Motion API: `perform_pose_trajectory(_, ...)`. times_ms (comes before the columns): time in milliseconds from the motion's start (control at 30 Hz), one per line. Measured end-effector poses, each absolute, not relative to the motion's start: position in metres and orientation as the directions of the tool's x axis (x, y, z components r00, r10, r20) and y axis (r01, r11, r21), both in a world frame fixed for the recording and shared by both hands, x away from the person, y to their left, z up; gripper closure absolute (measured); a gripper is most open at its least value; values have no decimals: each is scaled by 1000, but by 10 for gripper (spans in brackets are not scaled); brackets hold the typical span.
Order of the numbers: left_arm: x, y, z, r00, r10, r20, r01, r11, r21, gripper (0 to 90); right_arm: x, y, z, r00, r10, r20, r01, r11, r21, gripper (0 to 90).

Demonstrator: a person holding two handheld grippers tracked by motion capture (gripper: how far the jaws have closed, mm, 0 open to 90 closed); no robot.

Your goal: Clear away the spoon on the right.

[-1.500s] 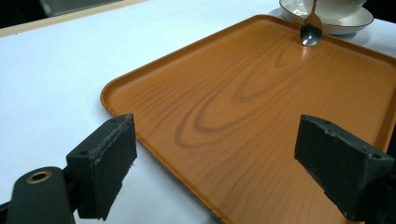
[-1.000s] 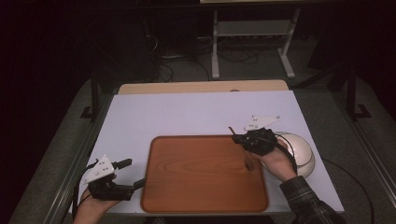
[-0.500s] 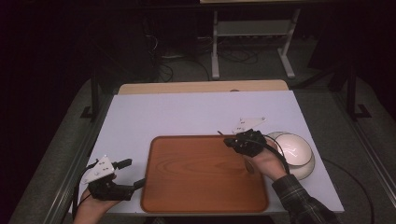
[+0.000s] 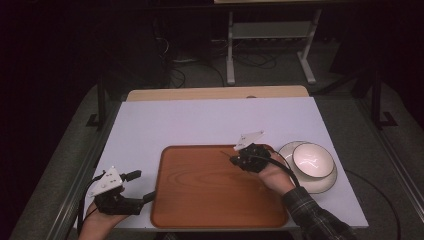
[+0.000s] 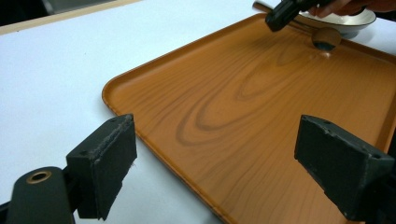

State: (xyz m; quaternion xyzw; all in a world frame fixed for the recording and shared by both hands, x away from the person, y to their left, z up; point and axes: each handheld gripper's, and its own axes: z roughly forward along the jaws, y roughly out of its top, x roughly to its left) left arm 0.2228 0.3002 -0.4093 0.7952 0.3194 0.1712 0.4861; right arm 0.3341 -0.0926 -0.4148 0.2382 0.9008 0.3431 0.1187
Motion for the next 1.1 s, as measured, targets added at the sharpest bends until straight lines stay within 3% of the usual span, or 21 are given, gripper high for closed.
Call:
perform_pose_trajectory(433,222,300,-409,740,671,-41,343,-326,881,126,335,-70,-437,-894,446,-33,340,726,598,865)
perform_pose_trajectory(733,222,299,-409,743,669,-39,343,-330,879,126,335,-69,-440,-893,449,-28,346,725,595,817)
perform_pose_trajectory(900,222,299,-409,743,668,-40,344,-330,879,126,336,-70,-440,-891,453,-20,353,721,596,740)
perform_pose_trajectory(1100,222,300,-409,742,669,-41,343,-326,881,126,335,-69,-440,-889,457,1,370,717,591,460)
